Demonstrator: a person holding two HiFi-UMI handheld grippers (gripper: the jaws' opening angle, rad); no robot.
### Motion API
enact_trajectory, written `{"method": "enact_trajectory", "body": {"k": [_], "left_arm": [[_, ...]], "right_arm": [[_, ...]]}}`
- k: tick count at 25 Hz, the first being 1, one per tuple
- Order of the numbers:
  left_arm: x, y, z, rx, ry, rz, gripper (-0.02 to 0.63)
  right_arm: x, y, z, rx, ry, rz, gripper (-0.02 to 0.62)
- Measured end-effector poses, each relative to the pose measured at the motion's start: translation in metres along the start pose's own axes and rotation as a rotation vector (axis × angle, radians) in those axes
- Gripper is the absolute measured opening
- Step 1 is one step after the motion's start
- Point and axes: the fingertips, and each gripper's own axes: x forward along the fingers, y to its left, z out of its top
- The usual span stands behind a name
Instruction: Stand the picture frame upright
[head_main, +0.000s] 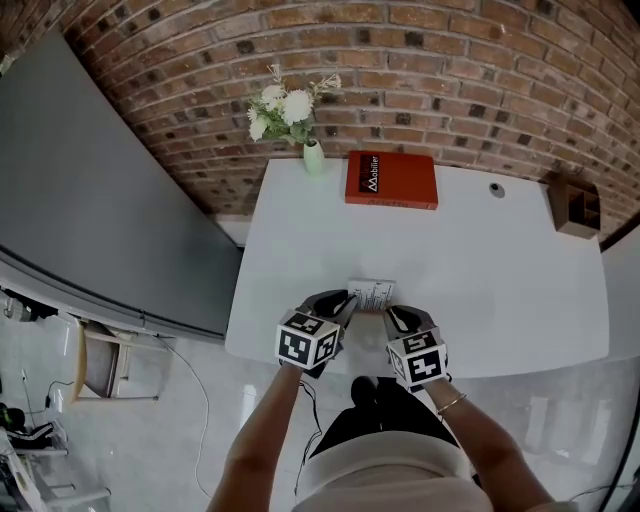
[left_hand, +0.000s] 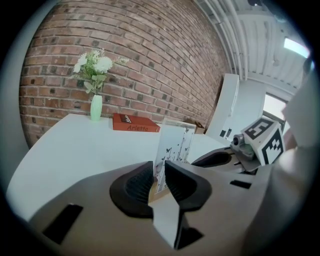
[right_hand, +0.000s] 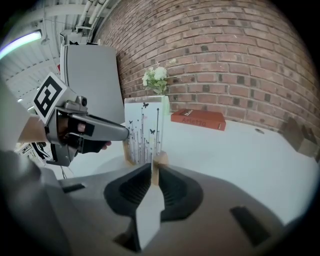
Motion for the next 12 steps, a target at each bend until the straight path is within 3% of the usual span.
{"method": "enact_trajectory", "body": {"k": [12], "left_arm": [[-0.015,0.002,0.009,-0.006,-0.037,0.027,0.110]], "right_arm": [[-0.015,-0.005,0.010,0.030,-0.069,-0.005,0.051]]}}
